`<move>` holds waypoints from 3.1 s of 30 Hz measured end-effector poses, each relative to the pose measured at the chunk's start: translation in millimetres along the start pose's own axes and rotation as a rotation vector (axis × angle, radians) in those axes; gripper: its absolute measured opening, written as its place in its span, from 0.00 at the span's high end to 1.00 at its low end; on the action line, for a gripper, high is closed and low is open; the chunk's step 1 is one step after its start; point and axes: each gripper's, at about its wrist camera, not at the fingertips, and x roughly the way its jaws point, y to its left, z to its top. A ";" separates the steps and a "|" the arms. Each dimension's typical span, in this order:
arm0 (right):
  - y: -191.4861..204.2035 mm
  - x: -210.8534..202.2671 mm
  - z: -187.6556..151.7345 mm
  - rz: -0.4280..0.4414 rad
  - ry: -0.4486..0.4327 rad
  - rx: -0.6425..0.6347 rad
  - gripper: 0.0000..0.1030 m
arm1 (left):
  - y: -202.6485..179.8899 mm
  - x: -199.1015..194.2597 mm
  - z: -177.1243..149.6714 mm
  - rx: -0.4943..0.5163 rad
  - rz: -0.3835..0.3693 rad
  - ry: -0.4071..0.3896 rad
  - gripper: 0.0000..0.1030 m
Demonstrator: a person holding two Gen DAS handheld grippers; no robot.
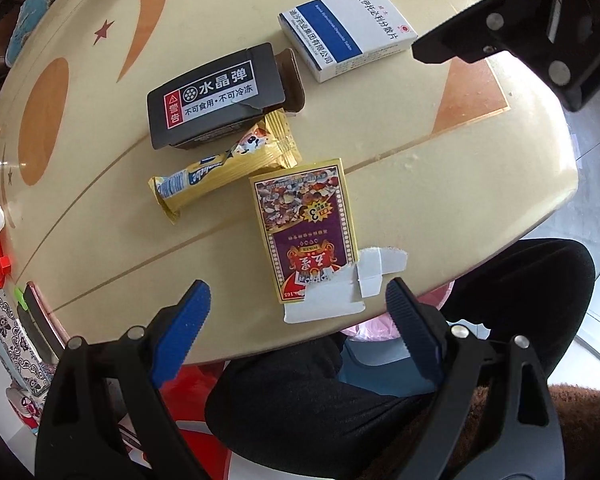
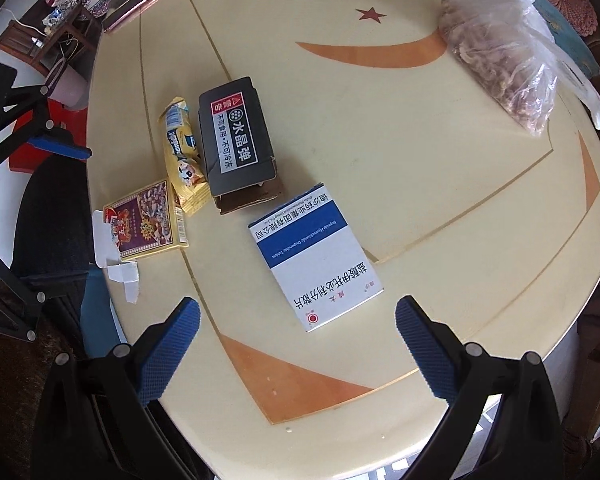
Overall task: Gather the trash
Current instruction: 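Grasp the snack card box with the left tool while the right tool grasps the white-blue medicine box, then carry the card box and medicine box with both tools to the pink bin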
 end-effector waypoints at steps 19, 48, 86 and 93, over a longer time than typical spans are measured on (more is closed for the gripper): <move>-7.4 58.2 11.2 -0.027 0.060 -0.108 0.07 | 9.5 44.2 13.1 -0.106 -0.073 0.041 0.15; 34.2 54.9 -15.2 -0.101 -0.011 -0.134 0.40 | 25.6 75.5 24.5 -0.151 -0.101 0.053 0.39; 115.2 -56.8 -117.2 -0.274 -0.278 0.602 0.40 | 4.0 -31.8 -96.5 -0.069 -0.039 -0.211 0.42; 167.9 -85.8 -136.5 -0.271 -0.342 0.621 0.40 | -7.7 -46.0 -131.7 -0.027 -0.033 -0.263 0.42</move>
